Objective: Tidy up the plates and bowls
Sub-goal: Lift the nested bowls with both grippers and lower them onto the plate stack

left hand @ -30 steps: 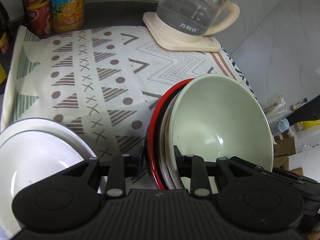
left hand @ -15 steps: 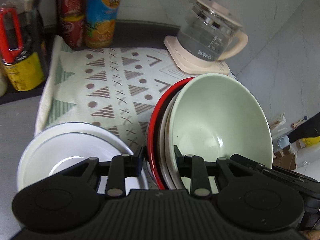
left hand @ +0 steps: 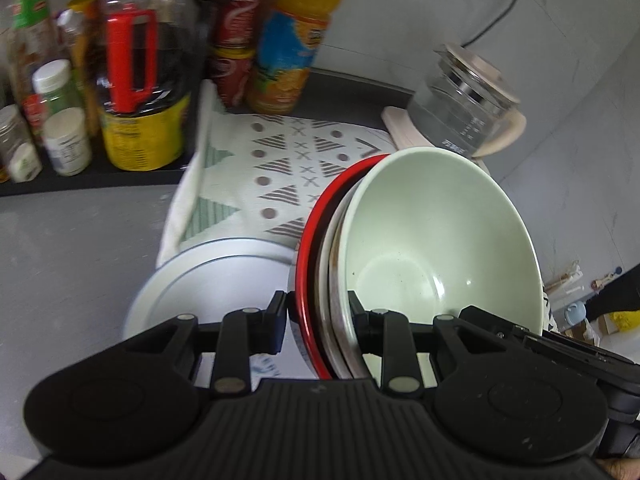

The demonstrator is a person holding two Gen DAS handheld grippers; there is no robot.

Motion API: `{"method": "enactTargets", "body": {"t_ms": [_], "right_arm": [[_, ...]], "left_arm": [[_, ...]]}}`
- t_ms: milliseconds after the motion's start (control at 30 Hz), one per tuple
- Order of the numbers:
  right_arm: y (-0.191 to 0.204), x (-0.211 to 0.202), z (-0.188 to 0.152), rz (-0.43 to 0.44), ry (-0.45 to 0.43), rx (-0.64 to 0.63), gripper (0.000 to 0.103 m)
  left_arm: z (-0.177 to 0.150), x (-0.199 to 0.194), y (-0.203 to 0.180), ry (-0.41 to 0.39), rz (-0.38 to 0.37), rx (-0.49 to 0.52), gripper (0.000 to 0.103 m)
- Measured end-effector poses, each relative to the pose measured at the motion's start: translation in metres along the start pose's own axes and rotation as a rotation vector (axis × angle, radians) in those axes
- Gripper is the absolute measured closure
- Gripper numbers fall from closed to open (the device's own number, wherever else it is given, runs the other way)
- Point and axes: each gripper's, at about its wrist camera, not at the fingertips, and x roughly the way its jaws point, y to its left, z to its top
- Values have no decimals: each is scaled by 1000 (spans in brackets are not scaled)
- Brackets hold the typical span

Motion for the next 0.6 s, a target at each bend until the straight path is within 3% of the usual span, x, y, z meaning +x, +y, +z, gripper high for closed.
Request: {"method": "enactTargets", "body": {"t_ms": [600], "right_arm": [[59,17,-25,54,72,-69,75]], "left_arm": [[-29,-17,61,13,52,-92,76]]}}
